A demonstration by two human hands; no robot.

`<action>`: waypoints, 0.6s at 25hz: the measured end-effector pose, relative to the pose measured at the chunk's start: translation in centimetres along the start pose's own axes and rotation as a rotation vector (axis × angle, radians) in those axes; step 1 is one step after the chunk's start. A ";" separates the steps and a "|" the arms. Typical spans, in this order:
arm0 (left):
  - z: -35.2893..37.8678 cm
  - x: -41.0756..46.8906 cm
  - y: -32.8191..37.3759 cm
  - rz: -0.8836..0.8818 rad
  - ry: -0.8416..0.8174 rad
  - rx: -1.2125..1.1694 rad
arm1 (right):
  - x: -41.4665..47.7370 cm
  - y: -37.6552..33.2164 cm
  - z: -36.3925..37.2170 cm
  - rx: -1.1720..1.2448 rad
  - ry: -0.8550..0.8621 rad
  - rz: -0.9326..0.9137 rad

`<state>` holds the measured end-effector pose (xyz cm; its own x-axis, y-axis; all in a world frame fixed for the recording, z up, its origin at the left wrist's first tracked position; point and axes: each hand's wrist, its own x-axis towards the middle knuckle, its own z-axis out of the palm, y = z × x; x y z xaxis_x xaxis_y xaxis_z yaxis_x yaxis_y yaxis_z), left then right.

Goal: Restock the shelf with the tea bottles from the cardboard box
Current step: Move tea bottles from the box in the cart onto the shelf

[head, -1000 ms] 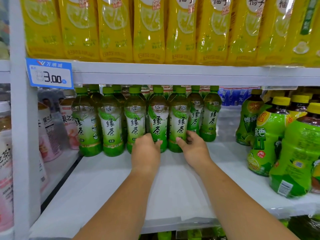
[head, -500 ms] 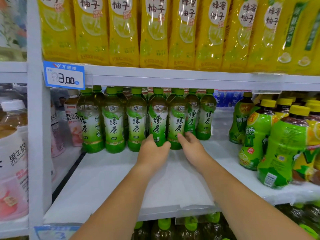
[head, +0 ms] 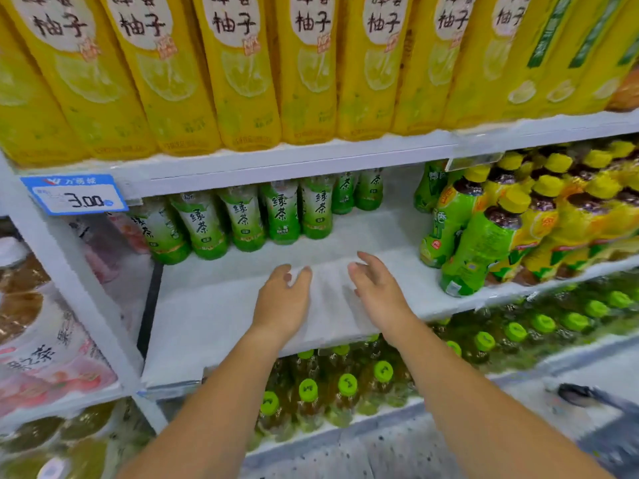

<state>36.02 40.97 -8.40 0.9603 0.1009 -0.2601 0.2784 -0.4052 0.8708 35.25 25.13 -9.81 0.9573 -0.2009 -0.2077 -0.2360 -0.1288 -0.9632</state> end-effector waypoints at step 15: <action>4.0 -27.8 8.7 -0.038 -0.782 0.157 | -33.8 -3.5 -16.4 0.028 0.432 0.408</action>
<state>11.72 31.03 4.76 0.6434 -0.5259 -0.5563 0.2491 -0.5434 0.8017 0.99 16.45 3.34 0.6341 -0.6064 -0.4799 -0.5608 0.0668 -0.8253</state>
